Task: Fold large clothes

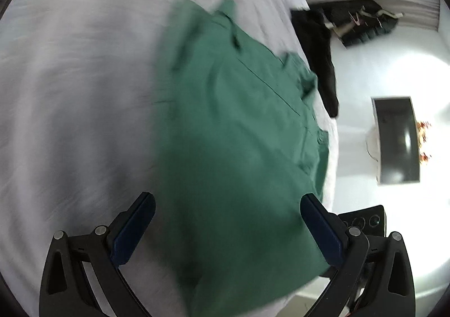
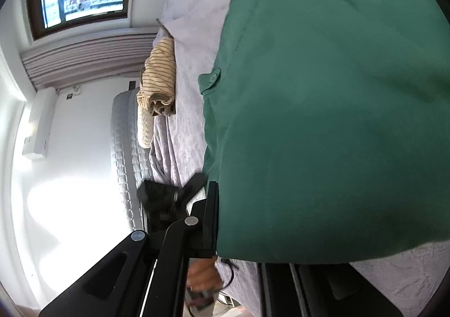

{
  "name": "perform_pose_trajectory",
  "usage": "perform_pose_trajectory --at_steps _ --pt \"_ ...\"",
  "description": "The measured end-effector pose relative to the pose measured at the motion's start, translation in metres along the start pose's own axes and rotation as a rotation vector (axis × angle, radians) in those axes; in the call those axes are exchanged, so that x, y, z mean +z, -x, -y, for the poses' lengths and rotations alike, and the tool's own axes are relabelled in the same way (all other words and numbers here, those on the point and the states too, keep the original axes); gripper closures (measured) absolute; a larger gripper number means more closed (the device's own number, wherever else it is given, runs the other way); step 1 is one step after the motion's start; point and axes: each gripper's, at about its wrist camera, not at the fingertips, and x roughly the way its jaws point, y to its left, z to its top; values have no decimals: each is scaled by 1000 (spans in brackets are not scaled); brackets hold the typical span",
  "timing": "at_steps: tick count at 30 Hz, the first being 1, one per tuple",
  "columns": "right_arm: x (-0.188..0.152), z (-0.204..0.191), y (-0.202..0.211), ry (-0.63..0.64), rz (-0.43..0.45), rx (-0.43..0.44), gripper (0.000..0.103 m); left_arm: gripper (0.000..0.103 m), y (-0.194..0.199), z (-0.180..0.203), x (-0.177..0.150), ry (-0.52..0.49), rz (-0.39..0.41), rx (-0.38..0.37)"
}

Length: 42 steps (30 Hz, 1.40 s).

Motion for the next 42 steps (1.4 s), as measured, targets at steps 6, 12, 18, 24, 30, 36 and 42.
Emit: perform_pose_trajectory --at_steps 6,12,18,24,30,36,42 --pt "-16 22 -6 20 -178 -165 92 84 -36 23 9 -88 -50 153" --pt "-7 -3 62 297 -79 -356 92 85 -24 62 3 -216 43 239" --pt "49 24 87 328 57 -540 97 85 -13 120 2 -332 113 278" --pt "42 47 62 395 -30 -575 98 86 -31 197 -5 -464 140 312" --pt "47 51 123 293 5 -317 98 86 -78 302 -31 -736 135 371" --pt "60 91 240 147 234 -262 97 86 -174 385 -62 -935 61 360" --pt "66 161 304 -65 317 -195 94 86 -284 380 -79 -941 -52 472"
